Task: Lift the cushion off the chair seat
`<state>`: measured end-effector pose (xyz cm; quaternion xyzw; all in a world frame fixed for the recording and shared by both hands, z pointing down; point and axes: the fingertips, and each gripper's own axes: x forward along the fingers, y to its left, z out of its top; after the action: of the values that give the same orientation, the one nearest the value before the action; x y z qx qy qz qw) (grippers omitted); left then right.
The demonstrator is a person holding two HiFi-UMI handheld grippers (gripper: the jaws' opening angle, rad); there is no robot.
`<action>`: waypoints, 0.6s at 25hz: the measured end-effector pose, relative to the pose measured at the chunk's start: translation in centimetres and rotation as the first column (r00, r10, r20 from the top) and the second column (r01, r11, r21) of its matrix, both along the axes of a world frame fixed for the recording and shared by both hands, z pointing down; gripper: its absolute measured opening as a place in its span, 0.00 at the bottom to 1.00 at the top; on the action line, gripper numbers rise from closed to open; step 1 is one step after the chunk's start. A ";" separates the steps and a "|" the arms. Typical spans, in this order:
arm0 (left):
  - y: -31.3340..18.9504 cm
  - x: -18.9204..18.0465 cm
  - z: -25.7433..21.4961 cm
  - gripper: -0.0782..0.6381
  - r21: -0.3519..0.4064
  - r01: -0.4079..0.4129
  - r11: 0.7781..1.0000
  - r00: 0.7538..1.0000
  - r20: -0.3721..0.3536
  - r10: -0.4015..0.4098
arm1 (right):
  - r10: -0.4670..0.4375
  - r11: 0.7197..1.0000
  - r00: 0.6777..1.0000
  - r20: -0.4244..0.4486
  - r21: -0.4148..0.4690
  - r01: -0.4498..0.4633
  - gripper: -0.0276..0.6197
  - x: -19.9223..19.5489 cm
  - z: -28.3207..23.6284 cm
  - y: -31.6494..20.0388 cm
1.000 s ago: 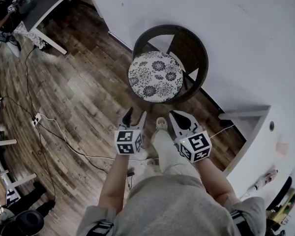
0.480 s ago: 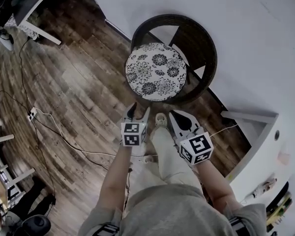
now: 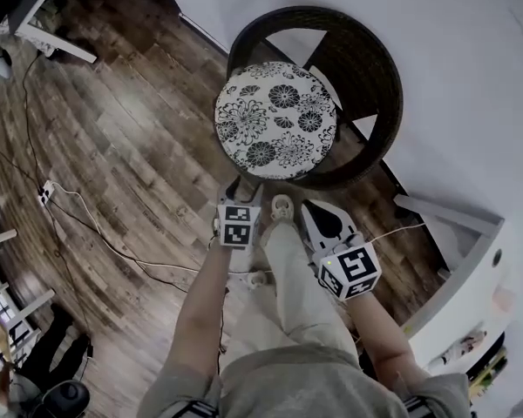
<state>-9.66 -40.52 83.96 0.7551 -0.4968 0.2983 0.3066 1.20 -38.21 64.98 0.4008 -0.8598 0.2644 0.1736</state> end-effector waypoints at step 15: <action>-1.9 0.2 10.3 0.39 -0.088 -0.060 0.994 0.990 0.122 0.071 | -0.017 0.994 1.000 0.018 -0.111 0.019 0.05 0.0 6.9 -0.2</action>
<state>-9.45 -42.37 94.28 0.7372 -0.4771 0.3756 0.2964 1.21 -38.45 71.83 0.3806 -0.8488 0.3136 0.1905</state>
